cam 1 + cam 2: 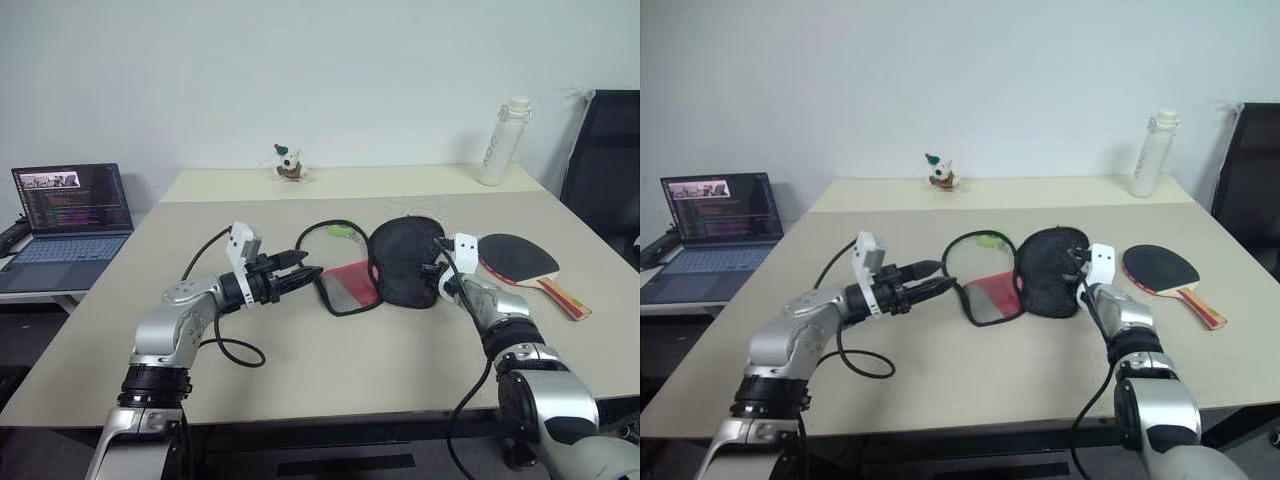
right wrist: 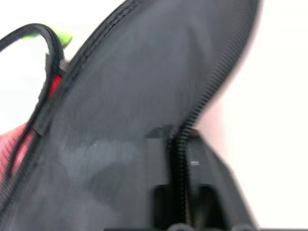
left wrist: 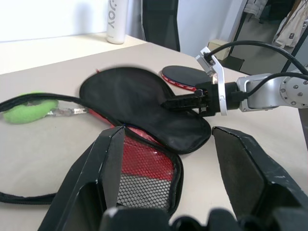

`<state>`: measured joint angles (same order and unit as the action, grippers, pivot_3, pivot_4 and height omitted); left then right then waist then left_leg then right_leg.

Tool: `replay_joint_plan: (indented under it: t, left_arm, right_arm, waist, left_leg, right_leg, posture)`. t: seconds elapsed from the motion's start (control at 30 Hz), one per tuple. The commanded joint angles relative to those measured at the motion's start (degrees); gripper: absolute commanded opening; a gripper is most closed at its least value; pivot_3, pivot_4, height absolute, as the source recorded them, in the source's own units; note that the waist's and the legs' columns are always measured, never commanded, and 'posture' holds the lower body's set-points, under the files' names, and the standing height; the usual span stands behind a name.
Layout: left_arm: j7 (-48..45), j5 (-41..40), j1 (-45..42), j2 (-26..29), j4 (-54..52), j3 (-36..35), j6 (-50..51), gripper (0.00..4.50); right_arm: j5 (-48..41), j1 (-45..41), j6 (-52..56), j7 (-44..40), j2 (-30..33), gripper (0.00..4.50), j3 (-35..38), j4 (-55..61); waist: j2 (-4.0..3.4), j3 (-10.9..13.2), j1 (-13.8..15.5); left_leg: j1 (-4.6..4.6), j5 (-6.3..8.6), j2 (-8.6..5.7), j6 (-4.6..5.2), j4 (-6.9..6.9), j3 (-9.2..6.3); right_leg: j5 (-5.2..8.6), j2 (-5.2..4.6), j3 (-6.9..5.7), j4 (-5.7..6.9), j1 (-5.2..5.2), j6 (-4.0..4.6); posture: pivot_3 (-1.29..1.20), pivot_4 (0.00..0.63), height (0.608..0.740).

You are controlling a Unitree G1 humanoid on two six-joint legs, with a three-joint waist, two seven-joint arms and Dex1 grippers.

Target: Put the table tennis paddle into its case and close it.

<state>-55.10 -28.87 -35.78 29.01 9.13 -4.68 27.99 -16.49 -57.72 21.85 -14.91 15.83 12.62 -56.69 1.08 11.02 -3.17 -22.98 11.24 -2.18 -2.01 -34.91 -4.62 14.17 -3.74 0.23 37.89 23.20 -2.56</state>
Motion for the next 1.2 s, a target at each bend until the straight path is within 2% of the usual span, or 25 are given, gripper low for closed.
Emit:
replay_joint_plan:
  t: [0.03, 0.47, 0.7, 0.8, 1.0, 1.17, 1.2]
  left_arm:
    - [0.29, -0.15, -1.53, -0.09, -1.25, -0.8, -1.28, 3.14]
    - [0.34, 0.13, -1.95, -0.58, -0.75, -0.27, -1.72, 3.14]
    - [-0.31, 0.46, -3.09, -0.88, 0.31, 0.26, -2.25, 3.14]
    - [-0.47, 0.64, -3.2, -0.95, 0.35, 0.33, -2.35, 3.14]
    - [-0.58, 0.82, -2.71, -0.91, -0.44, 0.04, -2.1, 3.14]
    - [-0.2, 0.65, -2.13, -0.97, -1.33, -0.16, -1.8, 3.14]
    - [-0.16, 0.57, -2.02, -1.0, -1.59, -0.14, -1.71, 3.14]
  right_arm:
    - [0.12, -2.82, -2.17, -0.5, 1.29, 0.02, 1.42, -0.95]
    - [0.46, -3.19, -0.4, -1.19, 6.62, 0.02, 2.33, -2.84]
    - [1.76, -4.82, 3.49, -5.46, 6.03, 0.02, 0.43, -5.08]
    - [2.57, -5.04, 2.95, -3.82, 5.36, 0.63, 0.39, -5.9]
    - [4.55, -5.13, 0.57, -3.38, 6.83, 2.66, -0.47, -5.75]
    - [5.69, -4.68, 1.84, -7.58, 11.35, 4.41, -1.33, -1.78]
    - [5.6, -4.26, 2.3, -9.35, 12.22, 4.46, -1.58, -0.27]
  waist:
    - [0.0, 0.0, 0.0]
    - [0.01, 0.0, -0.01]
    - [0.01, 0.01, -0.09]
    - [0.01, 0.01, -0.1]
    - [0.01, 0.01, -0.05]
    - [0.02, 0.02, -0.01]
    - [0.02, 0.02, -0.01]
  left_leg:
    - [0.0, 0.0, 0.0, 0.0, 0.0, 0.01]
    - [0.0, 0.0, -0.02, 0.0, 0.0, 0.06]
    - [0.03, 0.0, -0.01, 0.0, 0.0, 0.12]
    - [0.03, 0.0, -0.01, 0.0, 0.0, 0.12]
    - [0.03, 0.0, -0.02, 0.0, 0.0, 0.13]
    - [0.02, 0.0, -0.03, 0.0, 0.0, 0.13]
    - [0.02, 0.0, -0.04, 0.0, 0.0, 0.13]
  right_leg:
    - [0.0, 0.0, 0.02, 0.0, 0.0, 0.0]
    - [0.0, 0.0, 0.07, 0.0, 0.0, -0.01]
    - [-0.01, 0.01, 0.14, 0.01, 0.01, -0.01]
    - [-0.01, 0.01, 0.15, 0.01, 0.01, -0.02]
    - [-0.01, 0.0, 0.16, 0.01, 0.01, -0.03]
    - [-0.02, 0.0, 0.16, 0.01, 0.01, -0.03]
    - [-0.02, 0.0, 0.16, 0.0, 0.01, -0.03]
  posture:
    - [0.0, 0.15, 0.74]
    - [0.0, 0.15, 0.74]
    - [0.0, 0.15, 0.74]
    - [0.0, 0.15, 0.74]
    - [0.0, 0.15, 0.74]
    - [0.0, 0.15, 0.74]
    - [0.0, 0.15, 0.74]
